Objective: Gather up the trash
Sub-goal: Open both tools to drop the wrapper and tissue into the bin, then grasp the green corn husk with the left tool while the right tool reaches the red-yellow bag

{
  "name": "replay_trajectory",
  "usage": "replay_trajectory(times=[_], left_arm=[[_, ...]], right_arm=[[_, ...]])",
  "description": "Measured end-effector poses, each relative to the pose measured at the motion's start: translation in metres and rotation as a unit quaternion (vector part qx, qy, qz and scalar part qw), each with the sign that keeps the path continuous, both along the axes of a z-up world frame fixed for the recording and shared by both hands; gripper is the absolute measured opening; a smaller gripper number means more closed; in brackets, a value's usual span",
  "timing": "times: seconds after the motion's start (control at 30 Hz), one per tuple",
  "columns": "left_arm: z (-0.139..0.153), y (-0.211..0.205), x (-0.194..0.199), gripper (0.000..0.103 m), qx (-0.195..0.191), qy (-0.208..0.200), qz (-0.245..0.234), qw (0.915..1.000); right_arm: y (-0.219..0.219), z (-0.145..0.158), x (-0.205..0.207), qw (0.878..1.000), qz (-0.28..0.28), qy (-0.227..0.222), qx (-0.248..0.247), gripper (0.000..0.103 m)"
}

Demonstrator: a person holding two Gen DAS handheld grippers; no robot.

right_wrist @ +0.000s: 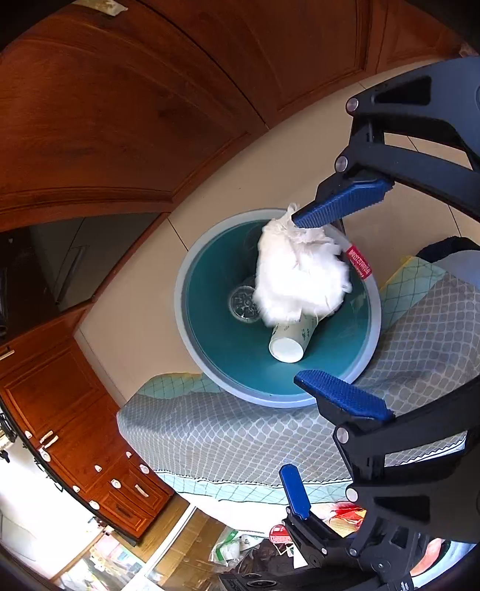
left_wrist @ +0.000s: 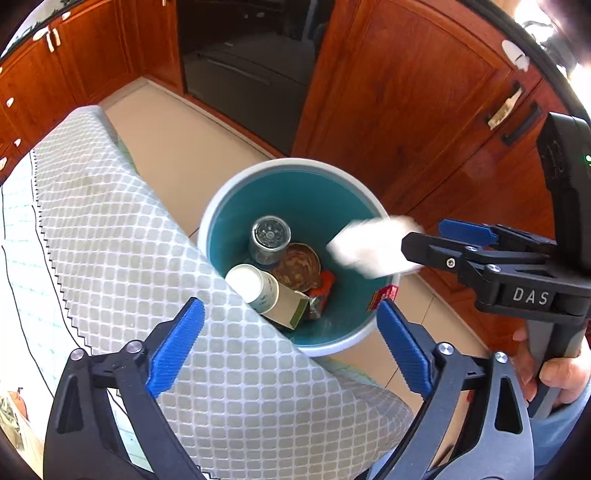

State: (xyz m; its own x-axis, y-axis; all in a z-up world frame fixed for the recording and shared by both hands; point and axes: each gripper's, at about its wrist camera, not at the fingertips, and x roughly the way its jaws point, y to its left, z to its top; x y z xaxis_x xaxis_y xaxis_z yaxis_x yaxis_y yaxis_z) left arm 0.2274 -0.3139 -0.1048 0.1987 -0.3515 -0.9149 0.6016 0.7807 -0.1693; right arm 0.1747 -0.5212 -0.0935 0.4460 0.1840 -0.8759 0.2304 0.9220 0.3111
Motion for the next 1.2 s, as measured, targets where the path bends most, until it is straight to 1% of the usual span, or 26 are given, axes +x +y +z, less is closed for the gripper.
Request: replay_trajectory(times=[0.1,0.2,0.37,0.53,0.6,0.77,0.93,1.07,1.2], left_arm=[[0.001,0.006,-0.003,0.095,-0.002,0.002,0.000,1.0000],[0.000,0.012,-0.005,0.096,-0.003,0.003,-0.002,1.0000],[-0.001,0.019,-0.014,0.096,-0.007,0.002,0.001,1.0000],[0.012,0.034,-0.025,0.096,-0.015,0.004,0.010,0.9998],[0.014,0.043,-0.029,0.096,-0.017,0.003,0.015,0.9997],[0.020,0.080,-0.039,0.096,-0.016,0.002,0.037,0.9992],[0.030,0.128,-0.049,0.096,-0.011,-0.008,0.071,0.9974],[0.039,0.171,-0.057,0.096,-0.010,-0.017,0.104,0.9944],[0.052,0.217,-0.064,0.096,-0.010,-0.030,0.142,0.9894]], right_arm=[[0.001,0.000,0.002,1.000,-0.005,0.009,0.004,0.076],[0.002,-0.001,0.002,1.000,-0.011,0.015,0.002,0.084],[0.004,0.000,0.001,0.999,-0.017,0.027,-0.002,0.085],[0.008,0.007,-0.002,0.999,-0.018,0.030,-0.009,0.085],[0.012,0.009,-0.004,0.999,-0.018,0.032,-0.010,0.087],[0.034,0.014,-0.005,0.999,-0.004,0.032,-0.011,0.087],[0.070,0.018,-0.003,0.999,0.028,0.035,-0.015,0.087],[0.103,0.023,0.000,0.998,0.055,0.034,-0.018,0.087],[0.140,0.027,0.002,0.996,0.085,0.033,-0.024,0.087]])
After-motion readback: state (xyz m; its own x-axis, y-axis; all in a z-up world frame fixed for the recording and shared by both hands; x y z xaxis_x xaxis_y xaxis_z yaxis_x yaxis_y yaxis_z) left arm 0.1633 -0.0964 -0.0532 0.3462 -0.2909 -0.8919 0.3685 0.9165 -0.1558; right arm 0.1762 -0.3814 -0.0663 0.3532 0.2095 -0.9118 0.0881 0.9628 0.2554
